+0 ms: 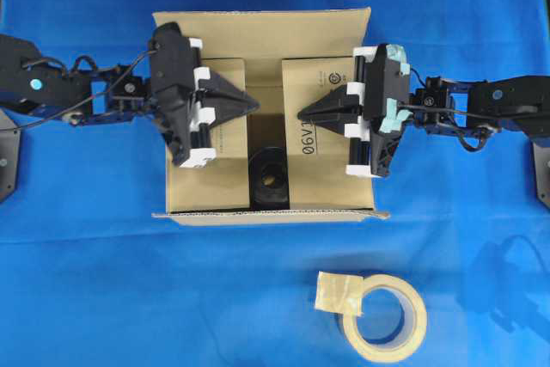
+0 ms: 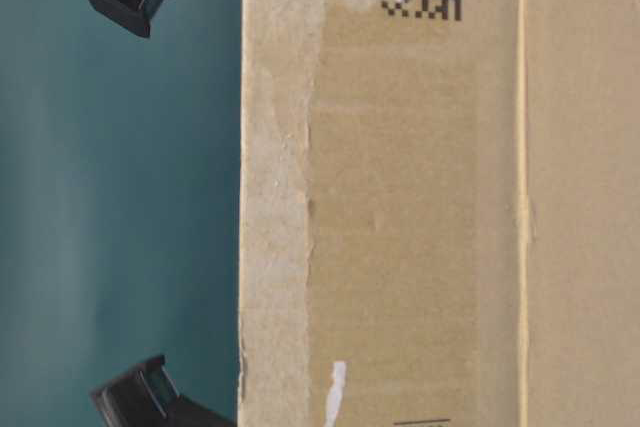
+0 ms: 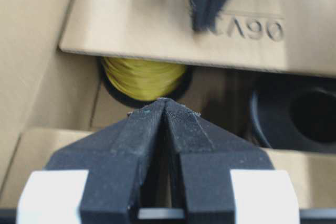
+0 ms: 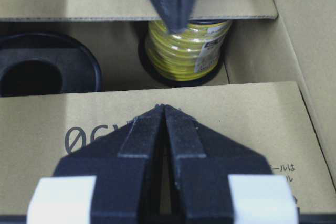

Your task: Close the cardboard box.

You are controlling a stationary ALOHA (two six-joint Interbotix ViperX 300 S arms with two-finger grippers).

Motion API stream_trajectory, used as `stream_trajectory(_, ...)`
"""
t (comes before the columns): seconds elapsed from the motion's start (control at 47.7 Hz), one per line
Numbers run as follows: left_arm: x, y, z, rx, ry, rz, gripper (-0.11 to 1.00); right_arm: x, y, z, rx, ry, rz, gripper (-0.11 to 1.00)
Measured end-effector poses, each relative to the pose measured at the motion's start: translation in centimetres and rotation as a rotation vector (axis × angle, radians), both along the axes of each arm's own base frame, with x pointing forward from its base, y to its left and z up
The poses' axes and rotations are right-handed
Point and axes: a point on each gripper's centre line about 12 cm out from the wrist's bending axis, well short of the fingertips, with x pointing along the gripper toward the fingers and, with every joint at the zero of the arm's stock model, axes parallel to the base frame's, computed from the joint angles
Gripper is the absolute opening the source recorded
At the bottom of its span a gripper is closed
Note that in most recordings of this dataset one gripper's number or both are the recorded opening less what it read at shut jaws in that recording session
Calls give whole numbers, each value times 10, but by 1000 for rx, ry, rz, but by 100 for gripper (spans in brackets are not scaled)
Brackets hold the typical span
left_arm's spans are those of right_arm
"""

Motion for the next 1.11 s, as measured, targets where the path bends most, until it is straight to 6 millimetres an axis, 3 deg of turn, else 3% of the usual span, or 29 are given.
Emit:
stream_trajectory(0.503,43,56,23,63,-87,104,0,0,1,0,0,0,1,0)
stream_trajectory(0.712,53,59,19,93,-65,91,0,0,2,0,0,-2,5,0)
stream_trajectory(1.11,53,58,-3,77,-10,90,0,0,2,0,1,-2,3,0)
